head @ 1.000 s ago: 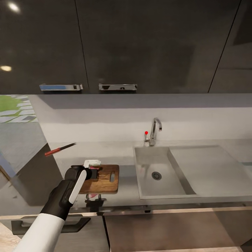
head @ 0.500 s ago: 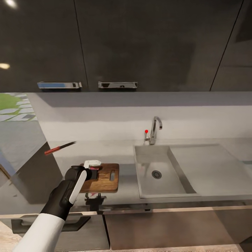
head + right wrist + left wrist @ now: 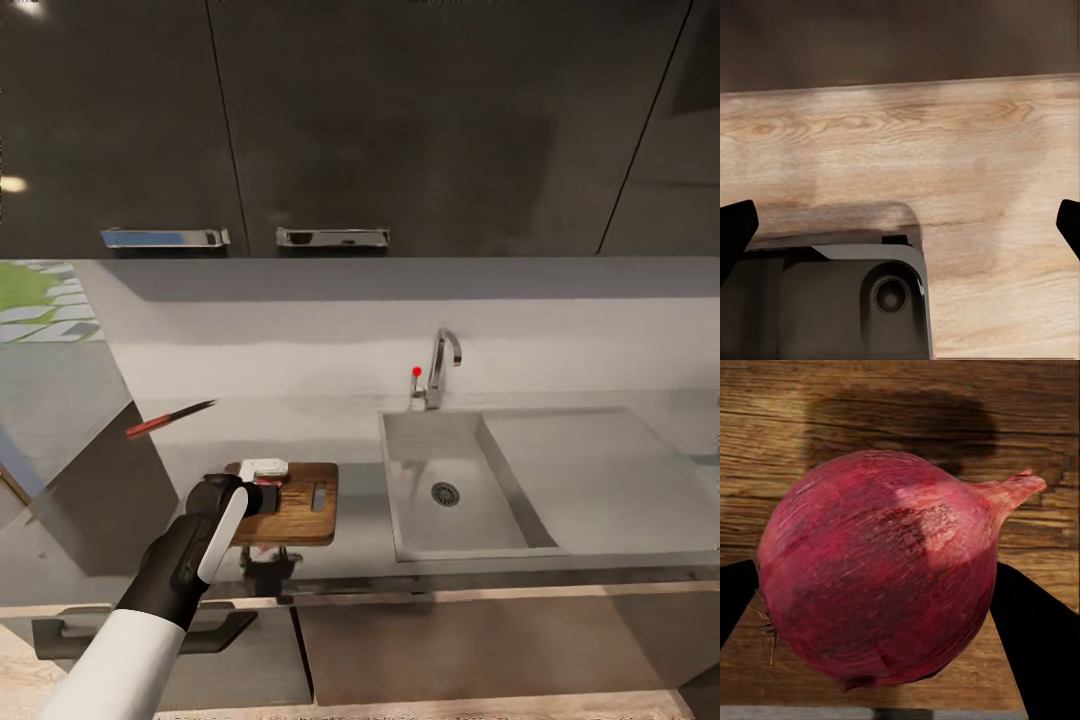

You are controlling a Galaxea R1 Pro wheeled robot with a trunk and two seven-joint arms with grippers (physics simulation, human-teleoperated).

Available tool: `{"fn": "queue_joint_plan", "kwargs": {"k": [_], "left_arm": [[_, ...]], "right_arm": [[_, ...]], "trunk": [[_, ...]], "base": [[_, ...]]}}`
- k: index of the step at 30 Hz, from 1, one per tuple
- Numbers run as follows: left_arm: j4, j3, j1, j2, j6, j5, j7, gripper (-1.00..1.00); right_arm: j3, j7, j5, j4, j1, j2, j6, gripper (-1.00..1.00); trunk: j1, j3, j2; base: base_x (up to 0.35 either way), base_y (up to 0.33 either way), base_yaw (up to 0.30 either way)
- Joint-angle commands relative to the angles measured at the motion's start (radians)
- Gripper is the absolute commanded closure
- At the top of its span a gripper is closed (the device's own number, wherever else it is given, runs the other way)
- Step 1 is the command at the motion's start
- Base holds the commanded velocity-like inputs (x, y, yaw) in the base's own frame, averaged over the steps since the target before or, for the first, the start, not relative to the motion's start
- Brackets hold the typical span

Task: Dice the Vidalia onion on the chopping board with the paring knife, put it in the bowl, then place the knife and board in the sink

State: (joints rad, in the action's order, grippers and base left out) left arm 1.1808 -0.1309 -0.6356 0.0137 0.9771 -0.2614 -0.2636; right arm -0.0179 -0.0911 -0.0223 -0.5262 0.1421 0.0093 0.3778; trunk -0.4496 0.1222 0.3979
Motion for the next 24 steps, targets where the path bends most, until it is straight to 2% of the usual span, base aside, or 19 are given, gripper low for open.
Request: {"fn": "queue_joint_plan", "kwargs": {"k": [1, 12, 18, 24], "left_arm": [[0.0, -0.001, -0.001, 0.0, 0.003, -0.01, -0.009, 1.0], [-0.001, -0.001, -0.001, 0.0, 0.003, -0.01, -0.009, 1.0], [-0.002, -0.001, -0.001, 0.0, 0.003, -0.01, -0.009, 1.0], [-0.003, -0.001, -0.001, 0.0, 0.003, -0.01, -0.009, 1.0]], "right_arm": [[-0.002, -0.004, -0.002, -0.001, 0.0, 0.0, 0.001, -1.0], [-0.002, -0.004, -0.002, -0.001, 0.0, 0.0, 0.001, -1.0], [-0.002, -0.004, -0.002, -0.001, 0.001, 0.0, 0.001, -1.0], [-0.002, -0.004, -0.002, -0.001, 0.001, 0.0, 0.001, -1.0]], "trunk": [[0.0, 0.002, 0.002], [0.0, 0.002, 0.002], [0.0, 0.002, 0.002], [0.0, 0.002, 0.002]], "base": [[-0.147, -0.103, 0.0], [-0.028, -0.019, 0.0], [0.159, 0.0, 0.0], [0.039, 0.0, 0.0]]}}
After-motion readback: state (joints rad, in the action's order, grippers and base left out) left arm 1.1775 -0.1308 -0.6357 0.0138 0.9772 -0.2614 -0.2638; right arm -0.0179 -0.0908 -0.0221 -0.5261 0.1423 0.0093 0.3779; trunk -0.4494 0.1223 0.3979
